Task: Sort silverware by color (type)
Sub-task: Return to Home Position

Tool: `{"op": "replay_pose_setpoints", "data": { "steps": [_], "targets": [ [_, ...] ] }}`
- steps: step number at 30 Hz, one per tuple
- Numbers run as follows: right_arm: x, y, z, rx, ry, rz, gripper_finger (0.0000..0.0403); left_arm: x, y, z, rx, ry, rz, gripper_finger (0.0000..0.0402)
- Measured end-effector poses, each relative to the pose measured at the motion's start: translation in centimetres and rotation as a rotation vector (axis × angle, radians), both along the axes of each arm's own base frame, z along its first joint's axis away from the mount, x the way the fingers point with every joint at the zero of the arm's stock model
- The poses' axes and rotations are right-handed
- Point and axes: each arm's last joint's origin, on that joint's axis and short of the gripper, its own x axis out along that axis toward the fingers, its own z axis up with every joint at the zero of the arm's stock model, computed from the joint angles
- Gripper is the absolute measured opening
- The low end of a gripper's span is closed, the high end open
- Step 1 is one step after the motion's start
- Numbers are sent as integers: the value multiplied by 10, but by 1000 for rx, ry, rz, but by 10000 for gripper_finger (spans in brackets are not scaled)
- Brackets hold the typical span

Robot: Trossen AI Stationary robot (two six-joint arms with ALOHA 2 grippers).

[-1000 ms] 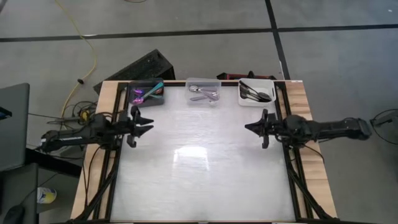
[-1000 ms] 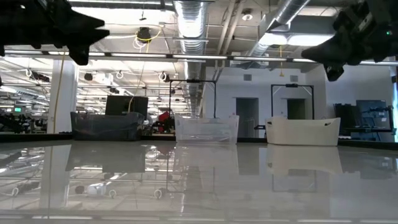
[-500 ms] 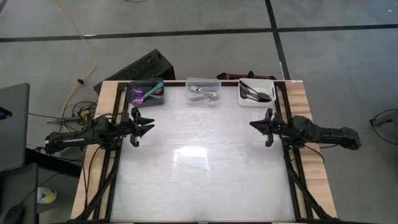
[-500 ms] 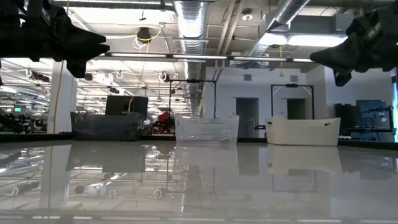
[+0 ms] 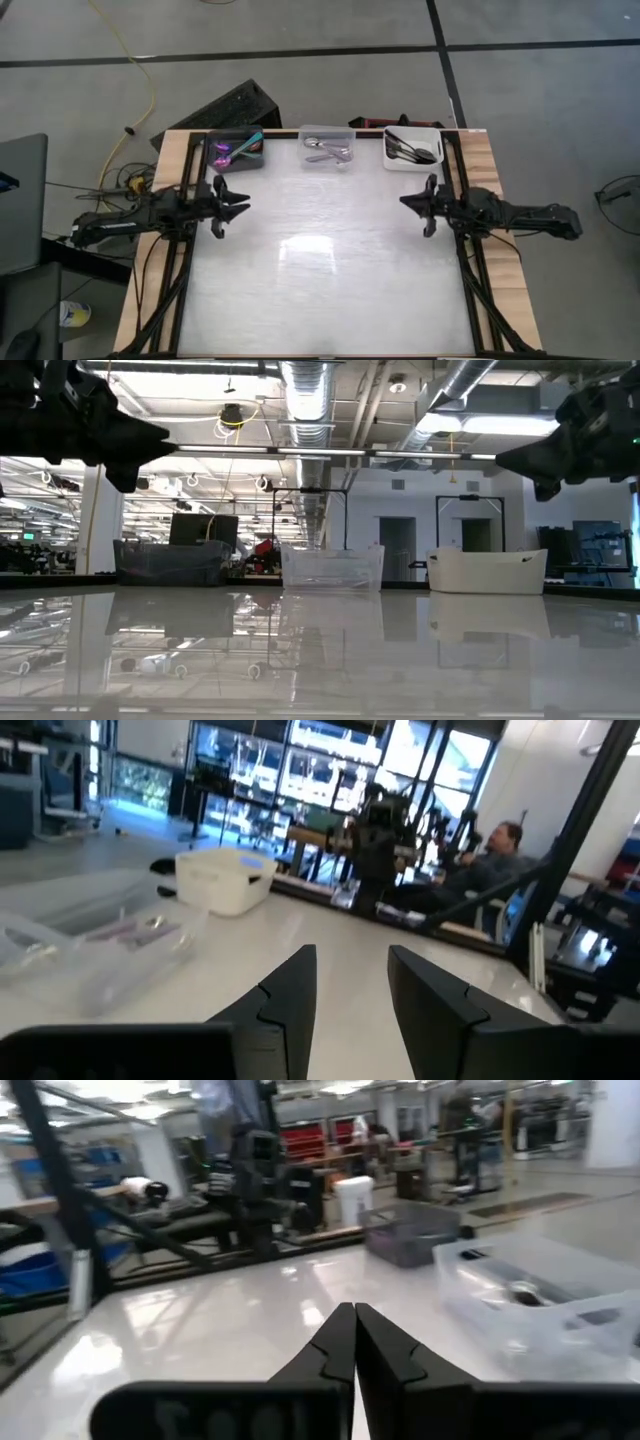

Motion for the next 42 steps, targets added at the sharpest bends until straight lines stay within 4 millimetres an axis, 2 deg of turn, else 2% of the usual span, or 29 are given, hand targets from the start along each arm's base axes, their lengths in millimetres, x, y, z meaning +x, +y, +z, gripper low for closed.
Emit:
{"op": "replay_pose_setpoints", "data": {
  "steps": [10, 18, 42],
  "targets": [
    [0, -2, -1, 1, 12, -32, 42, 1, 0, -14, 12, 143, 1, 111],
    [0, -2, -1, 1, 14, -35, 43, 2, -2, -14, 78, 153, -53, 111],
    [0, -2, -2, 2, 19, -37, 43, 2, -1, -15, 62, 156, -38, 111]
  ]
}}
